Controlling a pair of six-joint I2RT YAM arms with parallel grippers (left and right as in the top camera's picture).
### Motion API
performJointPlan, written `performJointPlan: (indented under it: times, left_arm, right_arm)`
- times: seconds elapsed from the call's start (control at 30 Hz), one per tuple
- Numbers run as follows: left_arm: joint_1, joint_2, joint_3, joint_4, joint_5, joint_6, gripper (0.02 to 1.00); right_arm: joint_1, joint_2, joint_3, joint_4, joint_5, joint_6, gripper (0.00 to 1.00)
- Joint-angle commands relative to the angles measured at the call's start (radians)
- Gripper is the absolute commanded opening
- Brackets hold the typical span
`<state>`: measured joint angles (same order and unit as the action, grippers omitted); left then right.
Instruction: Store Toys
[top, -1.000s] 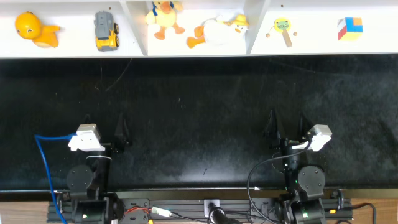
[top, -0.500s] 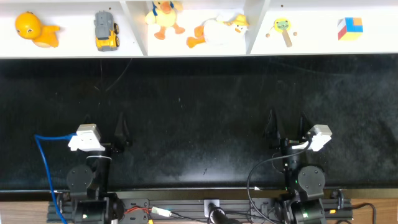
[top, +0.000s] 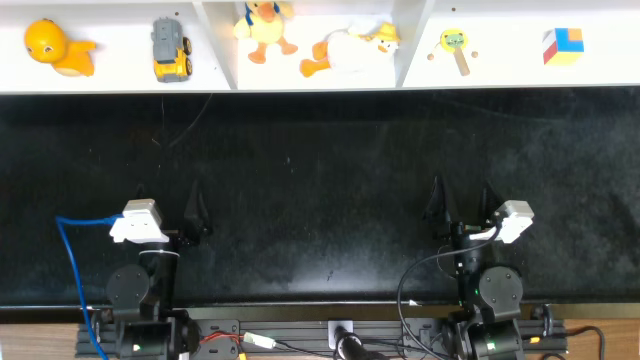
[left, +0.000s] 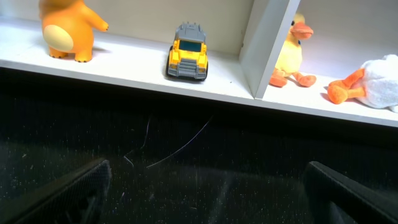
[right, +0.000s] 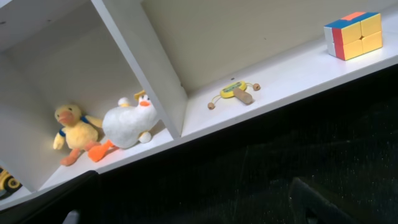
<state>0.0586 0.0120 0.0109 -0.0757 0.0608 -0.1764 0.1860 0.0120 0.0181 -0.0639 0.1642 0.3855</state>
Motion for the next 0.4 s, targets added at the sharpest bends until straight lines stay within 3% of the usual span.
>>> performJointPlan:
  times: [0.03,0.4]
  left_arm:
    - [-0.008,-0.009,-0.003,-0.001,0.013,-0.007,0.998]
    - [-0.008,-0.009,-0.003,-0.001,0.013,-0.007,0.998]
  right_arm:
    - [0.009,-0.008,-0.014,0.004,0.005,0.003,0.996]
    - [0.009,-0.008,-0.014,0.004,0.005,0.003,0.998]
